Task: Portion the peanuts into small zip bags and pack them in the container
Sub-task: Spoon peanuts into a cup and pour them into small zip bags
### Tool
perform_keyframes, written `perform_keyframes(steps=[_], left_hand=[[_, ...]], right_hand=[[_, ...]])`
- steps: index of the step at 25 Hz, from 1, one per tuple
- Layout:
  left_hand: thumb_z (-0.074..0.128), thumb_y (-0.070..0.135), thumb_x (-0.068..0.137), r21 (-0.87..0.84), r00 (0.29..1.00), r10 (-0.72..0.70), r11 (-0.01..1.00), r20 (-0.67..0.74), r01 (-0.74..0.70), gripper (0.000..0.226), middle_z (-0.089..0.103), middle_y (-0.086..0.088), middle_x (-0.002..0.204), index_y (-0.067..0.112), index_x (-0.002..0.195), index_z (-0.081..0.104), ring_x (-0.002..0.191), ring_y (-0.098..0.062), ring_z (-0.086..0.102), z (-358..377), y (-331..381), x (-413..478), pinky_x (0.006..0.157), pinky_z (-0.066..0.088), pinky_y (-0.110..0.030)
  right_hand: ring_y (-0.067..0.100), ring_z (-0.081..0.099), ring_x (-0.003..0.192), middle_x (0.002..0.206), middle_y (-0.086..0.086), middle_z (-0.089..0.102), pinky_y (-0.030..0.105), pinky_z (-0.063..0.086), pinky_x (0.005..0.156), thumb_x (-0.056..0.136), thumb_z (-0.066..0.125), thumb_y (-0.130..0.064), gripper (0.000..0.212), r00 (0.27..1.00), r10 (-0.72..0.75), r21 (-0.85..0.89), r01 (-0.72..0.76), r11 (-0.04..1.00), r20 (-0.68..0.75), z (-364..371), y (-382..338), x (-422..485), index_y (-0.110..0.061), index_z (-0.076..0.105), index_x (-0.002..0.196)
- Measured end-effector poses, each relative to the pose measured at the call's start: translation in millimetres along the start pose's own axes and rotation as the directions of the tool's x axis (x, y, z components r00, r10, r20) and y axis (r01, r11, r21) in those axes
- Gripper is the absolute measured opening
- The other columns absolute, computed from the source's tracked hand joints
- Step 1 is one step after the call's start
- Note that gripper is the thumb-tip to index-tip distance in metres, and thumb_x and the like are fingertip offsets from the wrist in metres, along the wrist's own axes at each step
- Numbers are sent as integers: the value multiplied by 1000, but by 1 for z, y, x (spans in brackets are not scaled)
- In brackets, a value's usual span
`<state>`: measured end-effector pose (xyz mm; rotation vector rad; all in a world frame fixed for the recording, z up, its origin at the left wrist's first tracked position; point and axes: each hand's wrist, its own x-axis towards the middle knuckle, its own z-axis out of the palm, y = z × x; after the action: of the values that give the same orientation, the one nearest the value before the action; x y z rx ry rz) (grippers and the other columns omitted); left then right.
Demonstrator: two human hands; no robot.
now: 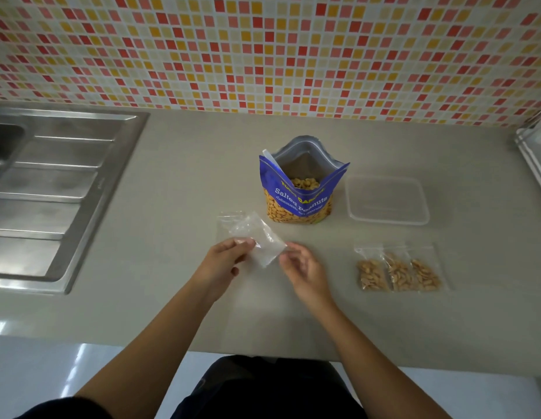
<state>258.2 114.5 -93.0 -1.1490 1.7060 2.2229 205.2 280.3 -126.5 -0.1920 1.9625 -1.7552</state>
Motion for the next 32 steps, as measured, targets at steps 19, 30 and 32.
perform_keyframes(steps=[19, 30, 32], left_hand=[[53, -7, 86, -143, 938, -78, 981, 339, 133, 20, 69, -5, 73, 3, 99, 65, 58, -9, 65, 14, 8, -8, 57, 54, -16], [67, 10, 69, -472, 896, -18, 845, 443, 250, 12, 60, 0, 61, 9, 79, 73, 47, -5, 51, 44, 6, -26, 45, 44, -14], [55, 5, 81, -429, 914, -16, 879, 404, 206, 15, 57, -1, 60, 7, 80, 70, 48, -6, 49, 46, 9, -26, 45, 43, -13]], right_hand=[[11, 66, 74, 78, 1, 71, 16, 49, 68, 79, 71, -11, 62, 993, 22, -151, -4, 989, 112, -43, -33, 0, -30, 36, 127], [3, 63, 69, 80, 0, 65, 15, 50, 65, 79, 69, -1, 64, 996, 75, 84, -79, 993, 53, -34, -40, -4, -23, 37, 130], [3, 64, 67, 78, -1, 65, 16, 51, 65, 81, 68, -3, 62, 996, 84, 96, -87, 992, 41, -35, -38, -4, -25, 37, 130]])
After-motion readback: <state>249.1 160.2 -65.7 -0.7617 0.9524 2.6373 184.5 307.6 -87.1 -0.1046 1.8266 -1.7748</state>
